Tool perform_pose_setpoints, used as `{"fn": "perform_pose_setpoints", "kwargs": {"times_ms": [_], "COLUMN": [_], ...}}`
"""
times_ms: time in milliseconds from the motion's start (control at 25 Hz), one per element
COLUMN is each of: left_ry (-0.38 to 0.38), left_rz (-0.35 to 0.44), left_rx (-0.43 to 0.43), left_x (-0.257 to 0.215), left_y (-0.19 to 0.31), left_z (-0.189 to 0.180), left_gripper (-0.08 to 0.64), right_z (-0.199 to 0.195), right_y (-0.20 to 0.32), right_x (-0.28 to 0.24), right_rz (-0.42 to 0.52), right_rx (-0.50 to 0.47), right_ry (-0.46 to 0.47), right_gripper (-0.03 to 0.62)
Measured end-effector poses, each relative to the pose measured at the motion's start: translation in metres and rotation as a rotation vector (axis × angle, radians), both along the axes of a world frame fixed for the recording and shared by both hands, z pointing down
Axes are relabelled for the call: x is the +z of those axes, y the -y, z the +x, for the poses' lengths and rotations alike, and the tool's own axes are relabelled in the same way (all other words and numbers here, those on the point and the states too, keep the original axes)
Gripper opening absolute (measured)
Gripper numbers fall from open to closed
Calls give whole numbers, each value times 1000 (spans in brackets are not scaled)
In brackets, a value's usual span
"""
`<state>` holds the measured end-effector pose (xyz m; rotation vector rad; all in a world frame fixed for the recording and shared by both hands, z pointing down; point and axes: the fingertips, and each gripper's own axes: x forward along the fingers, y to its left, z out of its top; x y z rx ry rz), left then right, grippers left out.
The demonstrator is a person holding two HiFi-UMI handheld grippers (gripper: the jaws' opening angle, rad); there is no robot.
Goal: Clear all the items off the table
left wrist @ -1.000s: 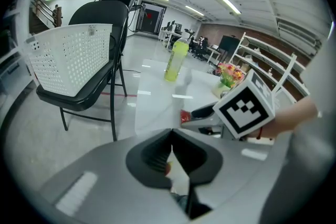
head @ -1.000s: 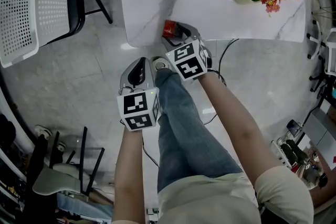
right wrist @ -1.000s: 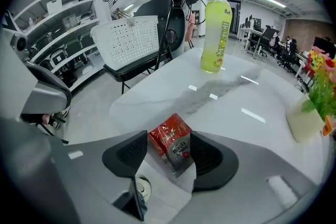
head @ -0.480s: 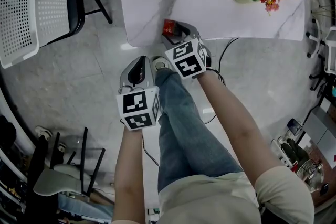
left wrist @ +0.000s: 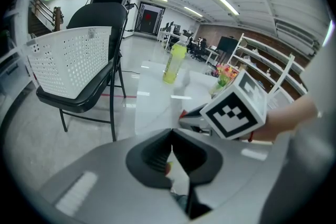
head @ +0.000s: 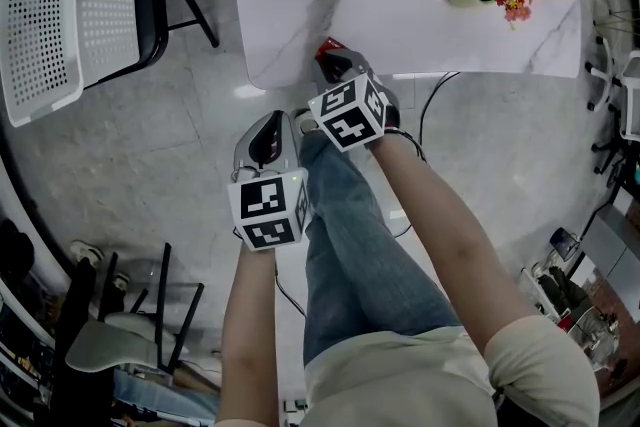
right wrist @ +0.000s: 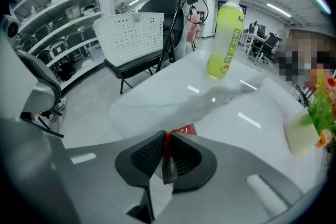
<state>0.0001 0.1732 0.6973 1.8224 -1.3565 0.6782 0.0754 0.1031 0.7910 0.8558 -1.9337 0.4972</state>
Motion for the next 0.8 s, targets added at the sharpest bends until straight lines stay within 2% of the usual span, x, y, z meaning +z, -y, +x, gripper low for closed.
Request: {"fn": "perform_pose_setpoints", "kwargs": {"times_ms": [440,800], "left_ry": [11,22], "left_rz": [15,31], "left_rx": [1,4], "left_x": [-11,-39], "left_y": [-2,-8], "left_z": [-4,-3], "left_gripper": [8,8], "right_z": [16,19], "right_y": [-7,-5], "right_x": [-5,-46], "right_rz": [-22,22], "right_rx": [45,67], "right_ry": [-20,-3], "right_gripper": [15,15]}}
